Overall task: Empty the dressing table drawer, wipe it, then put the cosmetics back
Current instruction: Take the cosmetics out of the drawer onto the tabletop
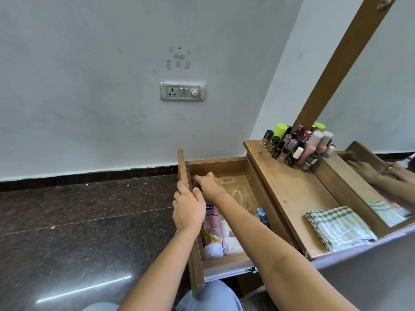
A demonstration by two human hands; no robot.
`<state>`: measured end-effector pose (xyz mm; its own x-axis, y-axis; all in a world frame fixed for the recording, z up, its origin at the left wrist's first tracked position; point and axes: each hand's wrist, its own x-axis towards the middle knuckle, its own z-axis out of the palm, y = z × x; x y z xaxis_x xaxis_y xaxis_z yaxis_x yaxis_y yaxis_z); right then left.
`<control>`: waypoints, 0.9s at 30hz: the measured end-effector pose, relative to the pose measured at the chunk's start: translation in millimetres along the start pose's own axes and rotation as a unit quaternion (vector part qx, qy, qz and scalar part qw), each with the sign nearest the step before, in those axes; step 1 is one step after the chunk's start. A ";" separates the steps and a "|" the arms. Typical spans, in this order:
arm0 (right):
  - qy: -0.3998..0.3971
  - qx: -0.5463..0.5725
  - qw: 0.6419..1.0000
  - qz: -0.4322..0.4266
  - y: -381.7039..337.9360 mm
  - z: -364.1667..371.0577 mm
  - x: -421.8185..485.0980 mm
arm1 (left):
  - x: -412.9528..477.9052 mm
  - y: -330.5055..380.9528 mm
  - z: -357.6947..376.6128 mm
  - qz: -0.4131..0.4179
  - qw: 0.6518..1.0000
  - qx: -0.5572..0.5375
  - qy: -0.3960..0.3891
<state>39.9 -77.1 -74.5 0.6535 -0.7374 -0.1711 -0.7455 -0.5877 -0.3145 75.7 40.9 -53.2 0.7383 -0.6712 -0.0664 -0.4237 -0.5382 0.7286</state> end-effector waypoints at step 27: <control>0.172 0.013 0.983 0.065 22.4 -171.7 -2.5 | 2.1 -1.8 2.7 0.005 1.000 -0.009 0.002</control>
<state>-1.0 -145.7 79.2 0.4664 -0.8773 0.1133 -0.8134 -0.4757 -0.3349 76.5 39.1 -56.5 0.7365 -0.6741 -0.0555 -0.4217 -0.5218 0.7415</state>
